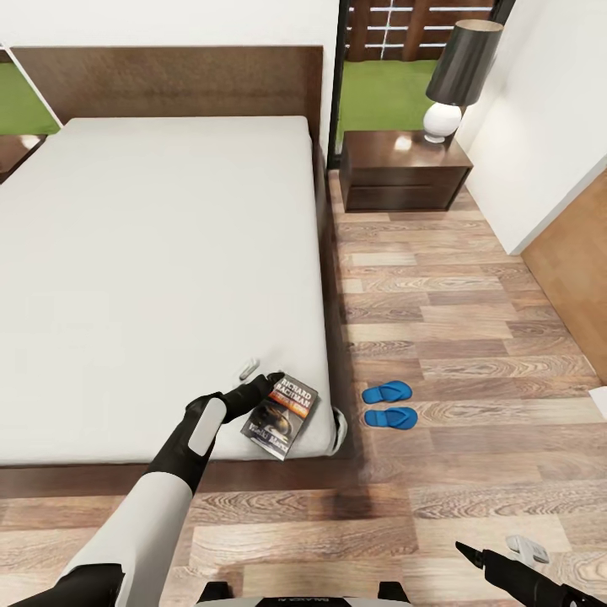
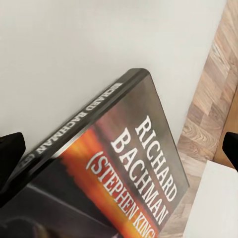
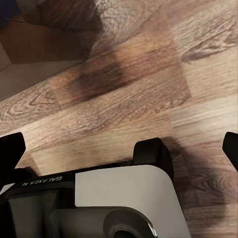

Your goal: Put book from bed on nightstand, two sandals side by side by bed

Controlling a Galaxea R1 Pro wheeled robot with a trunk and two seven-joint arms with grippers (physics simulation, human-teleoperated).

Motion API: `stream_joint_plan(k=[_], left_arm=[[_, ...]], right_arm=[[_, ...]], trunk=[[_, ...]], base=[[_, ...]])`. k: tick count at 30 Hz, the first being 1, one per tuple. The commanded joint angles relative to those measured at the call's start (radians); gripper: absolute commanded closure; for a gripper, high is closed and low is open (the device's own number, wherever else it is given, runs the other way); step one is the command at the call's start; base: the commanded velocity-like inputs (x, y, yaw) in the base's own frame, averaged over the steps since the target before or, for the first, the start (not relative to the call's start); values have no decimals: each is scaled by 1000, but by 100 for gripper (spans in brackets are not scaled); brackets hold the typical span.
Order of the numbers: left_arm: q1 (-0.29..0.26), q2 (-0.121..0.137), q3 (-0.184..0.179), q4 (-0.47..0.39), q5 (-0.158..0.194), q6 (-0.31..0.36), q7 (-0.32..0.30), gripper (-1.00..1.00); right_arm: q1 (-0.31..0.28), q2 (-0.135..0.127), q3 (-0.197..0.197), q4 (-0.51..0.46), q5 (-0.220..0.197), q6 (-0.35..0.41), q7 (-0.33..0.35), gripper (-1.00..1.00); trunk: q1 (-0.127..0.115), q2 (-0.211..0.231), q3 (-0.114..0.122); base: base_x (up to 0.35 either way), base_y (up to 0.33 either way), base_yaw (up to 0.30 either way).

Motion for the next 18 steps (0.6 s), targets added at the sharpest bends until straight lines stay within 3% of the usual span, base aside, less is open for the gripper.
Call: stream_joint_plan(k=[1, 10, 18], left_arm=[[0, -1, 6, 0, 2, 8, -3, -100], [0, -1, 6, 0, 2, 8, -3, -100], [0, -1, 7, 0, 2, 8, -3, -100]], right_arm=[[-1, 1, -7, -1, 9, 6, 8, -100], [-1, 1, -7, -1, 9, 6, 8, -100], [-1, 1, -7, -2, 9, 6, 8, -100]], trunk=[[0, 0, -1], [0, 0, -1], [0, 0, -1]], base=[[-10, 0, 0], [-5, 0, 0], [-123, 0, 0]])
